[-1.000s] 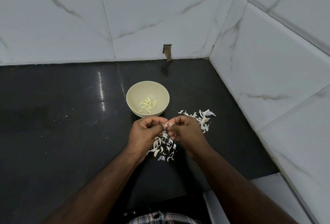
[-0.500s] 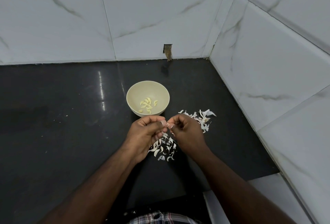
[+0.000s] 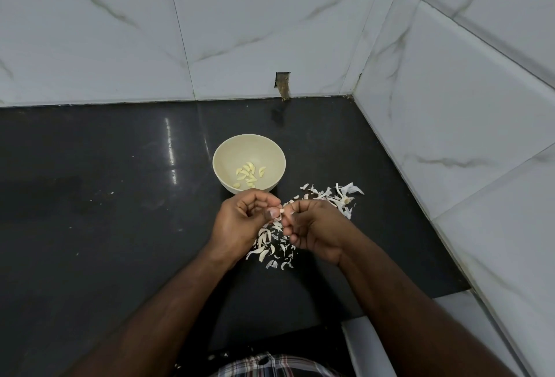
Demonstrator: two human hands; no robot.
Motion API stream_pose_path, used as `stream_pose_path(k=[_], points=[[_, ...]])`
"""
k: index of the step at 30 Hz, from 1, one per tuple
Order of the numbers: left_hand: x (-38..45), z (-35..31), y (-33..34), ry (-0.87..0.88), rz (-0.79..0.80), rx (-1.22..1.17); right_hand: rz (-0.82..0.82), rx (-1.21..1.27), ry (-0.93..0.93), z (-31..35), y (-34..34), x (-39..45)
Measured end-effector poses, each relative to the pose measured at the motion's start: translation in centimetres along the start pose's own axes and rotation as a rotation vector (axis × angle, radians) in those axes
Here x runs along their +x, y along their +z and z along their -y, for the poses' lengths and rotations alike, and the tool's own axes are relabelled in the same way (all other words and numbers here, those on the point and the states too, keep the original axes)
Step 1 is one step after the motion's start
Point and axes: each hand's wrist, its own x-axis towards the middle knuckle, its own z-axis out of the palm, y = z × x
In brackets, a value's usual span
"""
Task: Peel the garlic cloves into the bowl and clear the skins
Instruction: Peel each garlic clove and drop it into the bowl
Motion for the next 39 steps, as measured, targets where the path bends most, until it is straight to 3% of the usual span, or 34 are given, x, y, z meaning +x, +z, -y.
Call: stream_pose_path(k=[3,7,12,18,22,24,29,35,37,39], points=[[0.0,0.1,0.3,-0.025,-0.005,-0.025,-0.019,-0.004,-0.022,-0.1,0.0,0.2],[0.3,0.1,0.6,-0.203,-0.018,-0.183,-0.163,-0.15,-0.239,-0.8,0.4,0.6],[0.7,-0.2,0.7,-0.227,-0.039,-0.276,-0.373,-0.598,-0.445,-1.4,0.4,1.3],[0.6,-0.4,-0.1,-0.087,0.04,-0.126,-0.177,-0.234,-0.216,-0.8,0.5,0.7],[0.5,-0.4,-0.2,-0.056,0.064,-0.059,-0.124,-0.201,-0.141,-0.4,0.4,0.5],[0.5,-0.2,-0.2,-0.114,0.026,-0.095,-0.198,-0.305,-0.229,-0.9,0.4,0.7],[0.6,-0.4,0.0,-0.317,-0.016,-0.262,-0.424,-0.84,-0.531,-1.6,0.6,0.9],[0.5,-0.7,0.0,-0.508,0.026,-0.47,-0.479,-1.051,-0.883,-2.5,0.4,1.5],[0.5,-0.6,0.1,-0.509,0.013,-0.513,-0.484,-1.037,-0.87,-2.6,0.2,1.6],[0.5,-0.5,0.3,-0.453,-0.019,-0.506,-0.45,-0.878,-0.682,-2.4,0.4,1.5]])
